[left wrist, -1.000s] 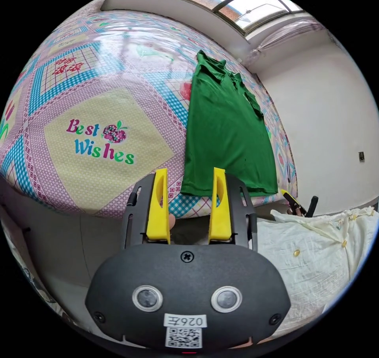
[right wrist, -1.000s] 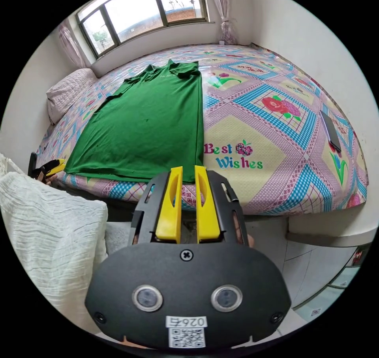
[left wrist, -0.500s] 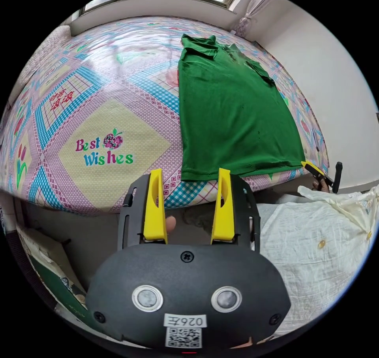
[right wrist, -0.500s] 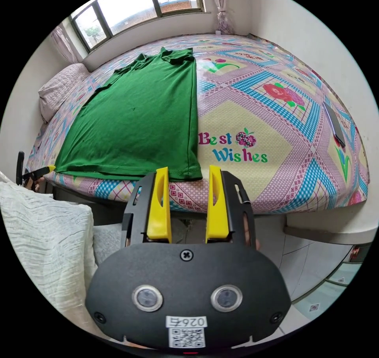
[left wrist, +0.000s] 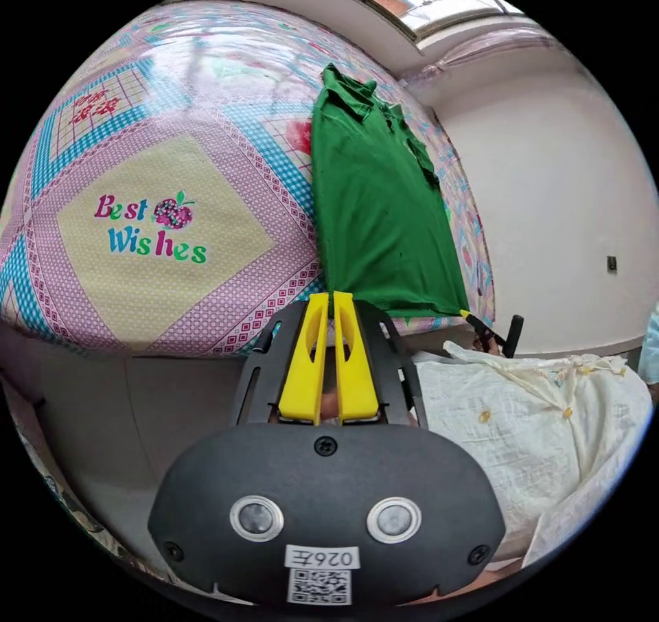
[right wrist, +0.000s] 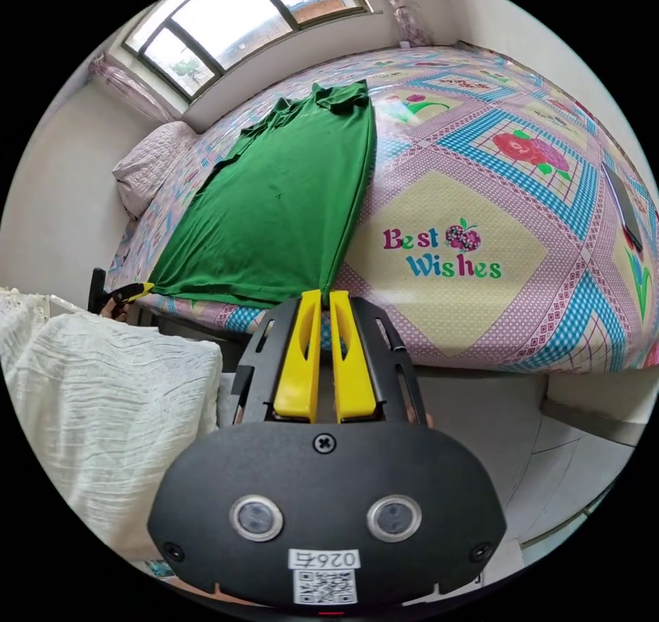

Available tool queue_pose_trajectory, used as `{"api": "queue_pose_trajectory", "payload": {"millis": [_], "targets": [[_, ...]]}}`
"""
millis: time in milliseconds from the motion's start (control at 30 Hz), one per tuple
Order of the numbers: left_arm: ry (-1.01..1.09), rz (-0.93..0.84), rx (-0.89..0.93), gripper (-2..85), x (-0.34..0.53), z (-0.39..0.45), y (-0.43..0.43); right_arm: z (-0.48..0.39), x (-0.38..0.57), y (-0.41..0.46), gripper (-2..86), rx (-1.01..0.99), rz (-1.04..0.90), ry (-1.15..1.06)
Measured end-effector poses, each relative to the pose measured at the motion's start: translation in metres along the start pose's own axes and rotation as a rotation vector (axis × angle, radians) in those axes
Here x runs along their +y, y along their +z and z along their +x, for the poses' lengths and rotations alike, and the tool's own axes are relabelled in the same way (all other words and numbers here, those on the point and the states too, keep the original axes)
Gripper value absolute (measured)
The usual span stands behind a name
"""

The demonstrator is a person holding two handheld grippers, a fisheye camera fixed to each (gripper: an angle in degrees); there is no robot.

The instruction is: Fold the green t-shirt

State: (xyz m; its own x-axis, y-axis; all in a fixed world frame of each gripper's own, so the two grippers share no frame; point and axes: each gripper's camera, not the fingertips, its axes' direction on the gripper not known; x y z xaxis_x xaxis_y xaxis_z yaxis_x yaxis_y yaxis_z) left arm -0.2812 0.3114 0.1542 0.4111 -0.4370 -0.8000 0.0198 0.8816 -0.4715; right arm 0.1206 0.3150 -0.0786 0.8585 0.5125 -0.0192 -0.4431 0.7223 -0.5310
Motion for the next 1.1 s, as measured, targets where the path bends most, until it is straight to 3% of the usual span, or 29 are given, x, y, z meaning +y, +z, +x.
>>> {"api": "queue_pose_trajectory", "payload": {"millis": [200,367,533,800,1100], "targets": [[-0.061,0.074,0.245,-0.4,0.014,-0.028,-0.041,0.026,0.018,-0.021,-1.3,-0.084,-0.071,0.009],[-0.045,0.217,0.402,-0.4,-0.013,-0.037,-0.073,0.042,-0.002,-0.045,-1.2,-0.164,0.036,0.061],[0.06,0.27,0.504,-0.4,-0.104,-0.03,-0.089,0.064,-0.077,-0.067,-1.3,-0.244,0.23,0.037],[0.095,0.266,0.555,-0.3,-0.273,-0.035,-0.077,0.08,-0.247,-0.045,-1.3,-0.128,0.264,-0.087],[0.022,0.238,0.535,-0.4,-0.449,-0.069,-0.033,0.128,-0.437,0.024,-1.3,-0.119,0.228,-0.052]]}}
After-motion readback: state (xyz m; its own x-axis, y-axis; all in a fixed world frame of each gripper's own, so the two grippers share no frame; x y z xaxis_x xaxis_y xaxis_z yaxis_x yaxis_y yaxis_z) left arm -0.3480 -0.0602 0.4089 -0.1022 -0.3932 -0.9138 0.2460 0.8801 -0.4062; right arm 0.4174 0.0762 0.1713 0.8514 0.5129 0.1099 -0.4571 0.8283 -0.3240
